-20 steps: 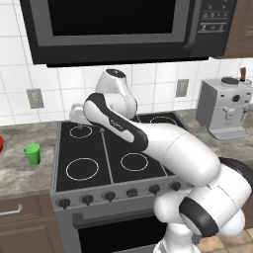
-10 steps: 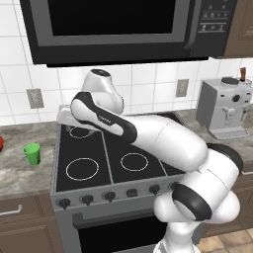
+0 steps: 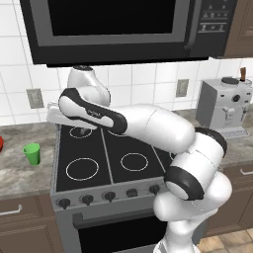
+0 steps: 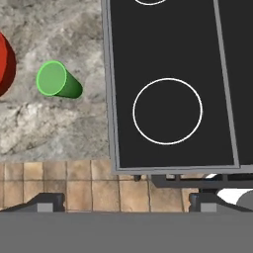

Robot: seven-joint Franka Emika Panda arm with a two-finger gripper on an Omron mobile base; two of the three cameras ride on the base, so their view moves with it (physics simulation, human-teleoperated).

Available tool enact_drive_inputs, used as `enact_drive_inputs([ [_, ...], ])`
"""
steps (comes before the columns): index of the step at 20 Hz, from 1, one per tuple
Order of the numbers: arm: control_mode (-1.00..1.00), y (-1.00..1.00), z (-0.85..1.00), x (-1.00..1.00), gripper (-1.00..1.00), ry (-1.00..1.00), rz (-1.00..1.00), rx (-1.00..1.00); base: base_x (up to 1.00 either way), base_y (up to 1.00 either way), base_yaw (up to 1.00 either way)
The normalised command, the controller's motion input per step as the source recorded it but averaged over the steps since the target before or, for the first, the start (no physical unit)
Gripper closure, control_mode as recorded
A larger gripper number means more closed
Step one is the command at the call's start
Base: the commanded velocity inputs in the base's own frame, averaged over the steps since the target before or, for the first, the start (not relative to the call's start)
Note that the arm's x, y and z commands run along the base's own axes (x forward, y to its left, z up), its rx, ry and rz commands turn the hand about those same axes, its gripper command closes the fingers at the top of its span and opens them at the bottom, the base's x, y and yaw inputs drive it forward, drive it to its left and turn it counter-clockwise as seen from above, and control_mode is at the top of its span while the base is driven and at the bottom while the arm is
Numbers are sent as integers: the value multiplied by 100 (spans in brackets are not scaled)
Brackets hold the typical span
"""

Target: Pick the cup and bowl from the counter and place them on the counter next to the sink.

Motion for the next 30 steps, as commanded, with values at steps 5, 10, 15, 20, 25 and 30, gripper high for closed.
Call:
enact_drive_inputs([
  [5,-100,25,-4,0,-100,0,-11,-7,0,0,0],
  [10,-100,0,-2,22,-100,0,-1,0,0,0,0],
  [15,-100,0,0,48,-100,1,10,0,0,0,0],
  [20,-100,7,0,13,-100,0,10,0,0,0,0],
  [25,-100,0,0,10,-100,-3,10,0,0,0,0],
  [30,-100,4,0,3,-100,-10,9,0,0,0,0],
])
